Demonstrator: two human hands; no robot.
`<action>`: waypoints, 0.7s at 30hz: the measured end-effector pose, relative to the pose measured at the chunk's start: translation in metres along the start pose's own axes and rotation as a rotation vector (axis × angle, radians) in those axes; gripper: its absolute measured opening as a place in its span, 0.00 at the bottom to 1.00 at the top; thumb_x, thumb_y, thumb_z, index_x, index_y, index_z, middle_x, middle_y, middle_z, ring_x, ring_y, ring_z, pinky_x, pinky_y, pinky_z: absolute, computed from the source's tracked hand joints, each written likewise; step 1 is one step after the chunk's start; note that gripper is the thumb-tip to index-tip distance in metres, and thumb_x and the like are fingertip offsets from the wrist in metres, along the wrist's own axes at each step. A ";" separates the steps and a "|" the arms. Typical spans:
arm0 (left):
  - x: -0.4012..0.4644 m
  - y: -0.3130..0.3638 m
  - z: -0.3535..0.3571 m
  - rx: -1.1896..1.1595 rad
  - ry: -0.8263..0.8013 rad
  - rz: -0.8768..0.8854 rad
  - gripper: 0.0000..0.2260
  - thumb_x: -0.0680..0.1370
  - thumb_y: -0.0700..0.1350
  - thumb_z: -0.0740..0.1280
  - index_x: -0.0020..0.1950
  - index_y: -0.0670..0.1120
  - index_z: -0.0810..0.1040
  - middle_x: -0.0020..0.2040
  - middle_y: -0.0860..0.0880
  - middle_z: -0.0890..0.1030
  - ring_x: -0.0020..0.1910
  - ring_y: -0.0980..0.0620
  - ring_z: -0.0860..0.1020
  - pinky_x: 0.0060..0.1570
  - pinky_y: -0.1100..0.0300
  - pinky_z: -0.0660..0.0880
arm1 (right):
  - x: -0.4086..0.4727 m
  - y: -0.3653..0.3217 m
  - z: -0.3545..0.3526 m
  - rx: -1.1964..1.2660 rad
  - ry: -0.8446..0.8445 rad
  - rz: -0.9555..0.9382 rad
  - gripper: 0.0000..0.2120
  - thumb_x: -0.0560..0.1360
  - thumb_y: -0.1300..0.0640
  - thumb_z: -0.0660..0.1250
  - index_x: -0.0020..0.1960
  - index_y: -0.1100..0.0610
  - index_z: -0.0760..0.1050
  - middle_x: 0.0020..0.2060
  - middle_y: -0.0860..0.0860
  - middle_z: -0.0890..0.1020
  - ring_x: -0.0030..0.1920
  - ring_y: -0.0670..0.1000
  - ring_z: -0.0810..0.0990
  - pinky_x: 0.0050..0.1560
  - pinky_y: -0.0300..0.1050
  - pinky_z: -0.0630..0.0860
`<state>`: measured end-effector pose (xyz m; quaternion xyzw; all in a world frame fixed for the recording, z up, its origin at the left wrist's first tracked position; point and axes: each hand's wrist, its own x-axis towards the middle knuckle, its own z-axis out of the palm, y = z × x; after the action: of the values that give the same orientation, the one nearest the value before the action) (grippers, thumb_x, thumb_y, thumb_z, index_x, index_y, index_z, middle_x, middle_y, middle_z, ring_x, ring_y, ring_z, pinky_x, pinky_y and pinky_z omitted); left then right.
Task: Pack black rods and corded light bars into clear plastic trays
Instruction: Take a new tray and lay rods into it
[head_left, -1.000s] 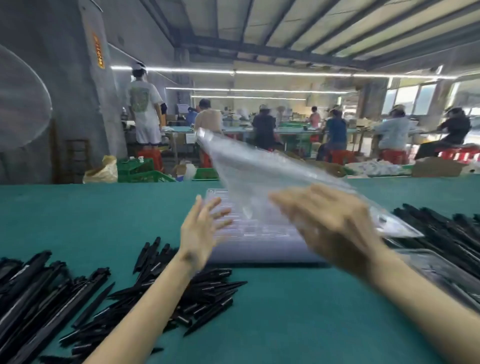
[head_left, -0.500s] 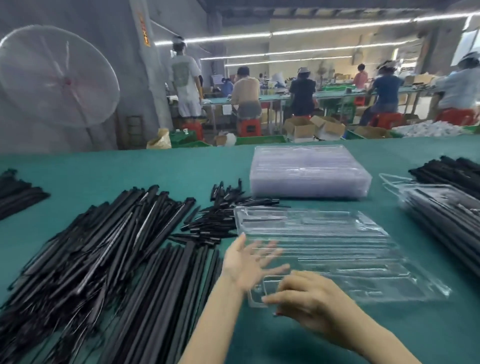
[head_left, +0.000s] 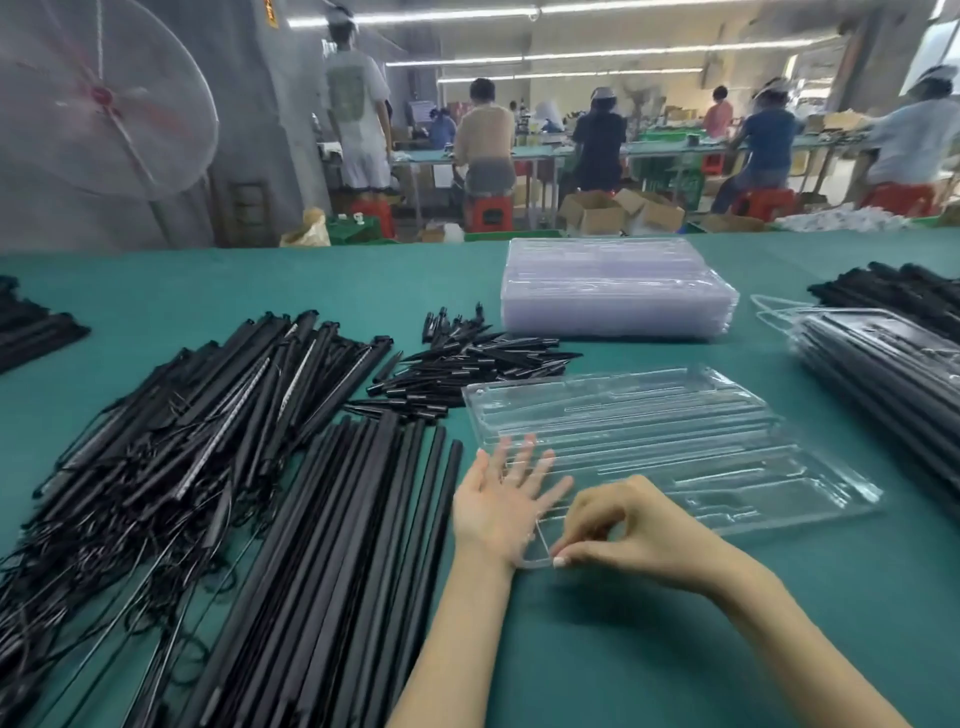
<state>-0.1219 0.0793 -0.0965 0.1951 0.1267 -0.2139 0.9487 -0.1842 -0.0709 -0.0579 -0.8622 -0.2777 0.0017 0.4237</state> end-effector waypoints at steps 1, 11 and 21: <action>-0.001 0.000 0.000 -0.002 -0.003 0.007 0.18 0.83 0.52 0.53 0.67 0.45 0.69 0.68 0.39 0.72 0.70 0.35 0.65 0.61 0.32 0.62 | 0.001 -0.001 0.000 -0.008 -0.006 0.000 0.06 0.68 0.55 0.77 0.38 0.58 0.85 0.33 0.53 0.83 0.33 0.52 0.79 0.37 0.49 0.75; -0.001 -0.003 -0.001 -0.003 -0.036 0.015 0.17 0.83 0.52 0.53 0.62 0.44 0.72 0.60 0.41 0.77 0.68 0.35 0.67 0.53 0.34 0.67 | 0.010 -0.008 -0.008 -0.142 -0.119 0.076 0.07 0.68 0.50 0.76 0.39 0.54 0.85 0.32 0.49 0.83 0.34 0.46 0.77 0.38 0.44 0.74; -0.012 -0.004 0.011 -0.029 0.055 0.075 0.25 0.81 0.53 0.57 0.75 0.45 0.59 0.72 0.39 0.66 0.72 0.37 0.63 0.70 0.36 0.57 | 0.007 -0.007 0.001 -0.225 0.188 -0.049 0.09 0.74 0.53 0.71 0.37 0.55 0.82 0.30 0.48 0.81 0.31 0.51 0.76 0.35 0.52 0.73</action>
<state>-0.1322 0.0750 -0.0840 0.1918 0.1485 -0.1708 0.9550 -0.1821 -0.0634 -0.0520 -0.8936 -0.2560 -0.1204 0.3485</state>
